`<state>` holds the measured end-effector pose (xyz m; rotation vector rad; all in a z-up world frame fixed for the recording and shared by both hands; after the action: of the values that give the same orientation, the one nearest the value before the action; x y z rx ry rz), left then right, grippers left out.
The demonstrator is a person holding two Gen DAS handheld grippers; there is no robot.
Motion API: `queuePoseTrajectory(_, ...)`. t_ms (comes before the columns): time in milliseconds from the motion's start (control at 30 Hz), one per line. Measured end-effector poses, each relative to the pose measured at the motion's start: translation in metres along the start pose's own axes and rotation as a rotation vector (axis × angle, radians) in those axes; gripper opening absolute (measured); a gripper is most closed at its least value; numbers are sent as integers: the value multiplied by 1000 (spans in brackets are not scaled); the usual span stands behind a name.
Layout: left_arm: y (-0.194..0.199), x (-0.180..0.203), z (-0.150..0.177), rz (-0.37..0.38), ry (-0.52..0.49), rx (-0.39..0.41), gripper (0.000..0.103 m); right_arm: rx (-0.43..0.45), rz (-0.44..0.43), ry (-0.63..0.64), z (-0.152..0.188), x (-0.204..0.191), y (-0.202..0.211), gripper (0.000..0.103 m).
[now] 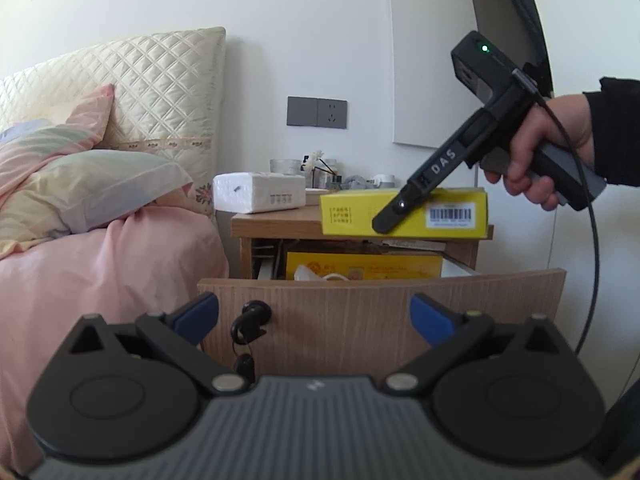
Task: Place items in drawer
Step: 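Carry the yellow box down into the open drawer and open the right tool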
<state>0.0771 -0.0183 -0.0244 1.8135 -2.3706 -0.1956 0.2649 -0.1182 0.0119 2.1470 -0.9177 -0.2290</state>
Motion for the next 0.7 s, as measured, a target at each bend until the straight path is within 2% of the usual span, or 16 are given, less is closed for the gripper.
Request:
queuePoseTrajectory(267,0,-1,0,3,5,1,103,-75,-4,26,19,-2,-24,56)
queuePoseTrajectory(700,-1,-3,1,3,13,-5,103,-201,24,48,44,28,-81,56)
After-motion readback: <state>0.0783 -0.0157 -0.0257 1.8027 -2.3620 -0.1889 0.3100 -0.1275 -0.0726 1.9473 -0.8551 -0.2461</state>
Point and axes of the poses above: each gripper's, at about its wrist camera, not at the fingertips, and y roughly against the way its jaws point, x to its right, z to its underside, the point moved 9 cm from there along -y, roughly the way its jaws point, and after that the axes turned 8 degrees about z, right-handed, at the moved point
